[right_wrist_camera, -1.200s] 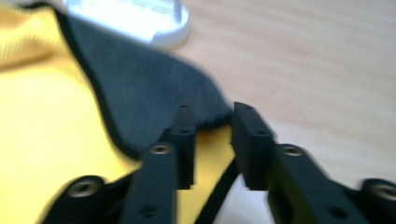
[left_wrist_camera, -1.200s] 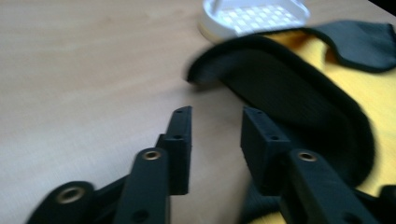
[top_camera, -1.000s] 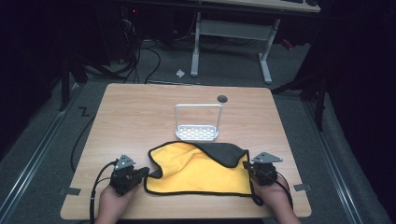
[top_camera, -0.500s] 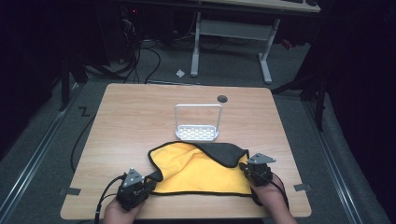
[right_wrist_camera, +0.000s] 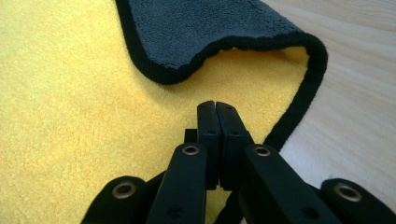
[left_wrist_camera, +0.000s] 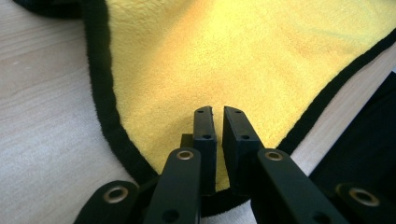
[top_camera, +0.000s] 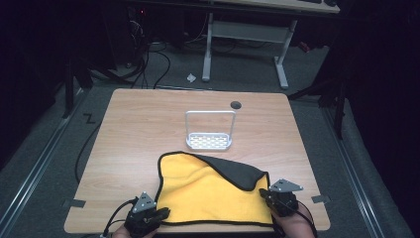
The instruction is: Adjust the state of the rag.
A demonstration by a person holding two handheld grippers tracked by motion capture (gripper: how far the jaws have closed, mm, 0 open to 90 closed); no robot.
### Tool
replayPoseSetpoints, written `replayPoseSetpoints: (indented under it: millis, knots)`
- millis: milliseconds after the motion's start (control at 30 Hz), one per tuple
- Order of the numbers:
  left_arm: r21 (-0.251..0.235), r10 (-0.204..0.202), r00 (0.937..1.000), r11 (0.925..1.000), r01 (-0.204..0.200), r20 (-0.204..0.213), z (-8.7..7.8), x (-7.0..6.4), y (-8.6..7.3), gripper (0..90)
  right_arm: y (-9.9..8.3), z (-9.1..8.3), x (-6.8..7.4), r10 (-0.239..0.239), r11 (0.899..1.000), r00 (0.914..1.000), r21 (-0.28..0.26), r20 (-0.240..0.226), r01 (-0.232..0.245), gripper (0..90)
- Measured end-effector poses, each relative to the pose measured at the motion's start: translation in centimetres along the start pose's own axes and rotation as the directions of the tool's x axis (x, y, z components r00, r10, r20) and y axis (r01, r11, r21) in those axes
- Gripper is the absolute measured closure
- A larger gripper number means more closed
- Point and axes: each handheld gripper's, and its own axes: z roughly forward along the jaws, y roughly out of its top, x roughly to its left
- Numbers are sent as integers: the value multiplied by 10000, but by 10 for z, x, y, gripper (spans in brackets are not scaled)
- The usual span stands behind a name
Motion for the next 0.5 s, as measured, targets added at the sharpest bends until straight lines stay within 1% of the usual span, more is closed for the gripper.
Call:
replayPoseSetpoints:
  millis: [33, 100, 133, 167, 200, 233, 300, 333, 367, 400, 433, 467, 500]
  knots:
    - [-169, 5, 10000, 9999, -5, -1, 0, 1, 3, 823, 2, -2, 2, 69, 9998, 10000, -180, -35, -70, 869]
    - [-408, 71, 10000, 9991, -69, 29, -1, 2, 12, 804, 10, -6, 5, 10, 9971, 9999, -762, -161, -22, 853]
    - [-497, 209, 9998, 9985, -209, -3, 0, 3, 20, 792, 13, -7, 7, 10, 9954, 9997, -954, -242, -33, 841]
    - [-605, 295, 9996, 9977, -294, 9, 1, 3, 27, 780, 20, -6, 11, -49, 9937, 9991, -1117, -424, 2, 835]
    - [-693, 359, 9993, 9970, -352, 82, 4, 3, 32, 777, 25, -3, 14, -166, 9931, 9985, -1165, -514, 105, 825]
    - [-659, 420, 9990, 9970, -411, 127, 8, 3, 37, 773, 29, 2, 18, -322, 9934, 9978, -1115, -576, 256, 801]
    - [-437, 665, 9977, 9969, -661, 89, 20, 3, 42, 749, 34, 14, 23, -582, 9952, 9963, -828, -638, 528, 705]
    - [-249, 709, 9974, 9972, -707, 78, 26, 3, 43, 733, 35, 19, 24, -635, 9962, 9962, -635, -594, 597, 658]
    - [-86, 747, 9972, 9972, -747, 39, 31, 3, 43, 710, 35, 25, 25, -766, 9962, 9960, -446, -456, 746, 624]
    - [33, 815, 9967, 9967, -814, -36, 35, 3, 41, 693, 34, 28, 25, -791, 9965, 9963, -280, -336, 782, 606]
    - [110, 848, 9964, 9963, -848, -53, 37, 4, 38, 685, 32, 31, 23, -741, 9971, 9963, -204, -424, 733, 602]
    - [-71, 754, 9972, 9971, -754, -5, 37, 4, 36, 684, 31, 32, 22, -701, 9974, 9964, -209, -483, 692, 614]
    - [-41, 719, 9974, 9974, -718, 78, 35, 4, 35, 687, 30, 31, 21, -684, 9975, 9965, -217, -477, 674, 670]
